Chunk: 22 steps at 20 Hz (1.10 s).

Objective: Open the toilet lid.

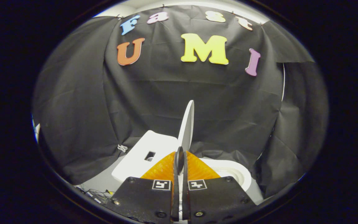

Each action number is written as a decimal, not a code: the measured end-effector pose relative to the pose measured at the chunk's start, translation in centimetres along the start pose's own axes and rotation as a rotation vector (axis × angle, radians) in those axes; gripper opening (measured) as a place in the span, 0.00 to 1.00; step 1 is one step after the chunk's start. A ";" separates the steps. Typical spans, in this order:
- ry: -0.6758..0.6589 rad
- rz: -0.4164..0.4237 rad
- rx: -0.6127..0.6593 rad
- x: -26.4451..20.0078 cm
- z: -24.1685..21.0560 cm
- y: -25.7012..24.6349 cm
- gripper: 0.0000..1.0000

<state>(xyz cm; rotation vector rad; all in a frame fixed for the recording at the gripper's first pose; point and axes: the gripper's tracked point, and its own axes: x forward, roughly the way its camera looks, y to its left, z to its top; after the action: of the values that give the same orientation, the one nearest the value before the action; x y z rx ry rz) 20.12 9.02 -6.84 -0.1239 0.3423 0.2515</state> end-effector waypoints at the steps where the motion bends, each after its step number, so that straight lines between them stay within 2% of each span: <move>1: 0.004 -0.011 -0.008 0.1 0.1 0.1 0.08; 10: -0.013 0.012 -0.146 1.3 0.3 4.9 0.10; 13: 0.003 0.011 -0.188 2.2 -0.3 5.7 0.14; 15: 0.044 0.050 -0.191 2.8 -1.6 6.3 0.20; 18: 0.005 0.108 -0.114 2.9 -0.8 6.4 0.33; 19: -0.028 0.119 -0.093 2.4 0.0 6.3 0.38; 22: -0.199 0.128 -0.054 0.3 3.3 4.8 0.61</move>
<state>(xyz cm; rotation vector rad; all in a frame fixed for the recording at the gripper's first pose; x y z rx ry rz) 20.16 14.19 -4.18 -0.1293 0.1461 0.3972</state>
